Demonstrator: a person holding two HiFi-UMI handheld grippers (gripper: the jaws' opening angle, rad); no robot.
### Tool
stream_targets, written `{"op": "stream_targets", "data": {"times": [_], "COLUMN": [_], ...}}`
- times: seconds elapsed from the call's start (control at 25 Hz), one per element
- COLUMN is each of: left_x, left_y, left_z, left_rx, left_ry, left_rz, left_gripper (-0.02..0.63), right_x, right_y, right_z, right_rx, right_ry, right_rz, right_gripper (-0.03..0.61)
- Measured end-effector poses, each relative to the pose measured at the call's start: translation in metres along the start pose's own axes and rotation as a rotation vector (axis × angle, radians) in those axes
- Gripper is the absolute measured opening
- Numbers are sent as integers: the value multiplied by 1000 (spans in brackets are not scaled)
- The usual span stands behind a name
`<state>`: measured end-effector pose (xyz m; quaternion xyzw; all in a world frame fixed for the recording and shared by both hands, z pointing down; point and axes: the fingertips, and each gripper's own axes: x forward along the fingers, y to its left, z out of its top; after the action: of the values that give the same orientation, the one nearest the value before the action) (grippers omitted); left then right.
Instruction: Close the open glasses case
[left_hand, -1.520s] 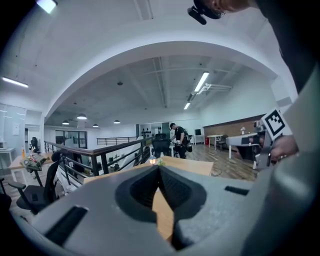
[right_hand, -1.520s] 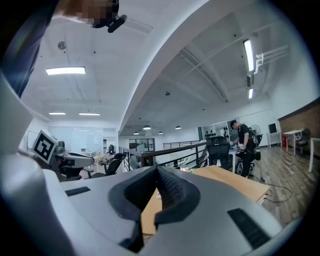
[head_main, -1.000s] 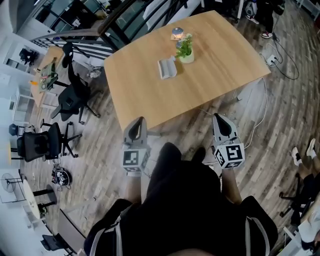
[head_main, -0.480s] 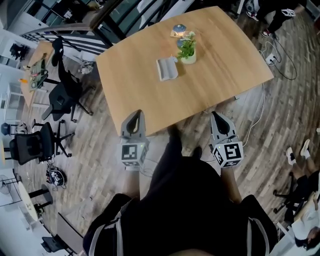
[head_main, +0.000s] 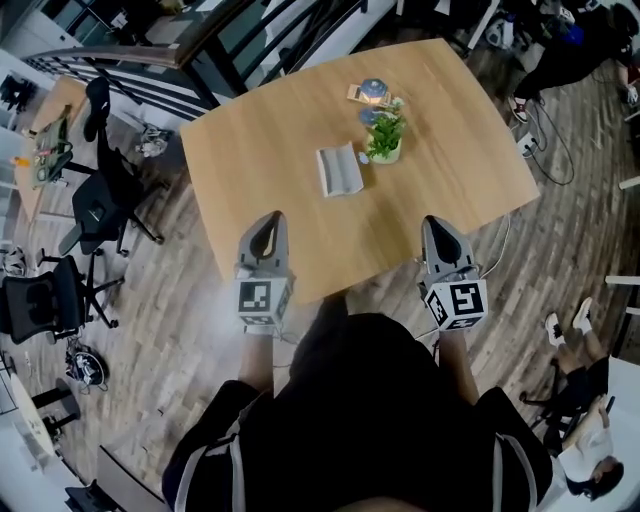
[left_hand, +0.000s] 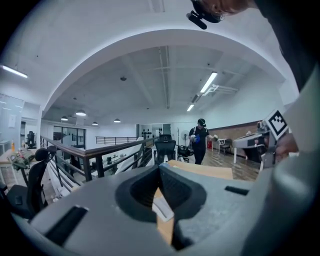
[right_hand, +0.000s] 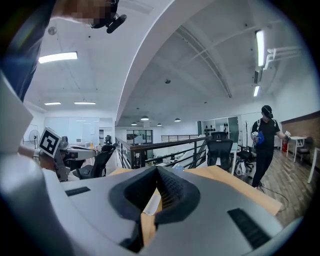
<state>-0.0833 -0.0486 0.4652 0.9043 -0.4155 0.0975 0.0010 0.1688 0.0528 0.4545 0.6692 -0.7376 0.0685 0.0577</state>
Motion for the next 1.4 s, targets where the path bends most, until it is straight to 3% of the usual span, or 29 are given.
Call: {"op": "stream_targets", "data": {"times": [0.2,0.36,0.64,0.8,1.12,1.2,1.24,1.4], "left_x": [23,40,63,70,62,58,56,47], "left_y": [36,61,64,60,56,57,57,61], "left_z": [-2,-6,-5,3,-2,-4,-3,-2], "left_rx": [-50,-102,-132,-109,-107,-114,-115,-118], "left_ry": [-16,-22,14,13,26,26,24,19], "left_rz": [-15,24,101,106,95,102,106,124], "left_gripper": [-2,-2,-2,-2,-2,-2,-2,-2], "right_x": [46,78,120,135,139,141,141,143], "right_y": [8,16,9,8,2,-1,-3,-7], "right_z": [9,10,13,13,-1,-6,-9,-18], "right_rx": [-1,-32,-8,-8,23,49,55,54], "right_ry": [7,37,53,47,73,90,99,120], "right_rz": [-23,6,113,148,138,135,127,104], "right_gripper": [14,14,14,14,19,114,120,83]}}
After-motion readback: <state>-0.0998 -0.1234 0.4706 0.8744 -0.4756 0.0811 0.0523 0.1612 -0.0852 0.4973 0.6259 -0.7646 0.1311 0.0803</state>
